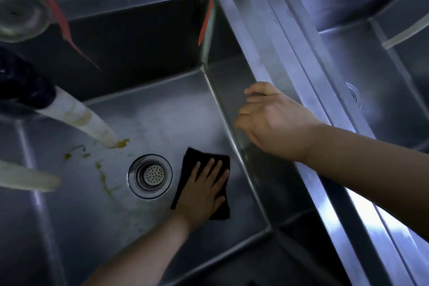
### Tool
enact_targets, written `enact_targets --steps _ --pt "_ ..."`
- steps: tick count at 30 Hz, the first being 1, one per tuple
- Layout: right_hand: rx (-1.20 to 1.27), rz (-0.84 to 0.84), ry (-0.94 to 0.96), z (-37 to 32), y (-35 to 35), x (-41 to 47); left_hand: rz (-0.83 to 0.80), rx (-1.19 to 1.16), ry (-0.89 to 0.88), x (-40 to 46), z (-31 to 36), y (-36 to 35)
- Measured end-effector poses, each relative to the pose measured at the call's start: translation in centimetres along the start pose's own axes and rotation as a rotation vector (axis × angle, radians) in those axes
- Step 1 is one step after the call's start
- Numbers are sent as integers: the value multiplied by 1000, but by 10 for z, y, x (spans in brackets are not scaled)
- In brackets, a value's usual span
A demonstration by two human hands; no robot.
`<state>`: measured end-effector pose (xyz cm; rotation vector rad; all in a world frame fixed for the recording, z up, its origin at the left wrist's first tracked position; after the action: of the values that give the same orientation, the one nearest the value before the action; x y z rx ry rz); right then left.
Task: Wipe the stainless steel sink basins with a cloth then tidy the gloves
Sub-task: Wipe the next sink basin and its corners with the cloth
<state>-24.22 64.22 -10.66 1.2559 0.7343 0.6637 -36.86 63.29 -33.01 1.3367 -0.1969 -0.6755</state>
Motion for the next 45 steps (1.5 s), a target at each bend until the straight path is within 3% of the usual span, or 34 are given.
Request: enact_targets --steps 4,8,11,14,17,25,31,35,45 --pt "-124 -63 -51 -8 -11 2 -130 -42 -162 -56 45 -27" --pt "-5 -92 -205 -40 -33 6 -137 -7 -207 -55 22 -26" --pt "171 -155 -311 -62 -80 6 -44 34 -64 -34 -31 -7" --pt "310 -293 -543 -61 -148 -8 47 -1 102 -15 -94 12" --pt "448 -389 -623 -71 -202 -19 80 6 209 9 -147 21" --pt "502 -457 -622 -95 -263 -20 160 -5 402 75 -222 51" --pt "483 -523 -616 -97 -266 -20 180 47 293 109 -207 56" --pt "460 -543 -621 -96 -265 -23 212 62 289 85 -219 54" --pt "399 -602 -615 -98 -259 -23 124 61 530 -36 -273 35"
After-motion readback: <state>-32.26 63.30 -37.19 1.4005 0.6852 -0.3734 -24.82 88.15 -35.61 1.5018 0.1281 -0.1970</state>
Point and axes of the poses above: each hand's wrist, its own x-axis towards the middle knuckle, its own y-axis out of the back of the hand, z = x × y, the point moved 10 cm from there along x, towards the middle knuckle, and after that the axes turned 12 degrees about -y, right-handed, at the moved point
